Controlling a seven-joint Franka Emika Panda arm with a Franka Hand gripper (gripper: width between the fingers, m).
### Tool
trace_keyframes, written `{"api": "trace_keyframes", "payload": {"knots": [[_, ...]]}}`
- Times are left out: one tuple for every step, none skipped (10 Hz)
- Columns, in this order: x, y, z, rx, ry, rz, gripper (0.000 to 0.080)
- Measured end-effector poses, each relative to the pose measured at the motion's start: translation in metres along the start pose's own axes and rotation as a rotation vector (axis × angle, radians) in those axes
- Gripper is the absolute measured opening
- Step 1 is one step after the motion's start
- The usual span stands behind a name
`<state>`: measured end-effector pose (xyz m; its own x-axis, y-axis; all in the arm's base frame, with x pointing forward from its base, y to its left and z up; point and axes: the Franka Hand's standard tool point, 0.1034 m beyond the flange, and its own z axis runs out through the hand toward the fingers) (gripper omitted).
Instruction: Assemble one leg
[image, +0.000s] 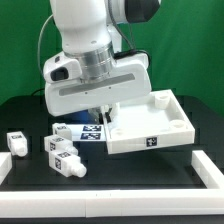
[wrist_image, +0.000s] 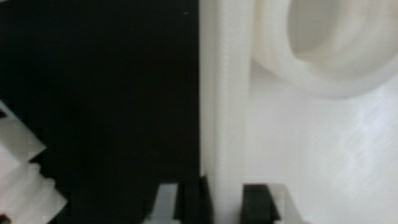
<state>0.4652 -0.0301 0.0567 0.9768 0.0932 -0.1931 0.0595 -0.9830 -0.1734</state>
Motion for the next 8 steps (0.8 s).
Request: {"api": "trace_keyframes", "payload": {"knots": [[0.009,-0.002,0.001,-0.032,0.019,-0.033,0.0056],[0.020,-0.003,0.000,-0.058,0.050,-0.063,0.0056],[0.027,0.000,0.003,-0.067,0.079,-0.067,0.0056],[0.031,0.006,0.005,-0.061,0.101,-0.052,0.0056],[0.032,0.012,0.006,-0.048,0.101,-0.047,0.0056],[0.031,0.010,0.006,-0.048,0.099,-0.050,0.0057],[0.031,0.009,0.007,-0.048,0.098,-0.052,0.0057],[0.031,0.009,0.007,-0.048,0.097,-0.053,0.0057]]}}
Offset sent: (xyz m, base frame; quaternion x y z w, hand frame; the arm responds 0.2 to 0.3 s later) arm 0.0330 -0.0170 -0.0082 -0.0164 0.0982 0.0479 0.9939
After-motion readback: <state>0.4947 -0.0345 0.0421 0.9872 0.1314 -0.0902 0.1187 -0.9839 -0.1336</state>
